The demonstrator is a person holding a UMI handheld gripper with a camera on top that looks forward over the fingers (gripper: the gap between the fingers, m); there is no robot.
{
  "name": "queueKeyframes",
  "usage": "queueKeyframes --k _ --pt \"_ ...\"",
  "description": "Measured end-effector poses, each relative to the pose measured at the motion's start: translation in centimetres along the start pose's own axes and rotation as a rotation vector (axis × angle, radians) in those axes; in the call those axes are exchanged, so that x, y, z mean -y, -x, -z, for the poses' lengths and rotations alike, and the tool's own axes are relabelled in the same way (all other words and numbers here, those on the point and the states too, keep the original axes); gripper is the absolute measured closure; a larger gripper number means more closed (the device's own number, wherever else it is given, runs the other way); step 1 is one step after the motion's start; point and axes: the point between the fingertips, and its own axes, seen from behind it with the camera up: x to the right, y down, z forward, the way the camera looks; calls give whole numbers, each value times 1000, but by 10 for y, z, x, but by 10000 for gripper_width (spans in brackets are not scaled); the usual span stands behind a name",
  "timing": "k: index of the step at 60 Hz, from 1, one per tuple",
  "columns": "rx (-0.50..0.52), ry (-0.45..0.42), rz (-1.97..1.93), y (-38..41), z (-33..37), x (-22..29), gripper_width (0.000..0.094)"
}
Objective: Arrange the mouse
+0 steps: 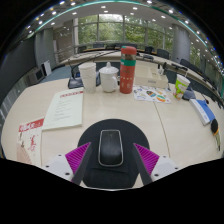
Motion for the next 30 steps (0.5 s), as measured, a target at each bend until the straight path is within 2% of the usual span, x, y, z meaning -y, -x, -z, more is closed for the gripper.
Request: queueKeyframes --k 3,13,30 --pt "-3 -14 3 -1 23 4 69" --pt "-17 -56 -19 0 112 10 82" --pt "-21 -90 -51 13 236 -15 80"
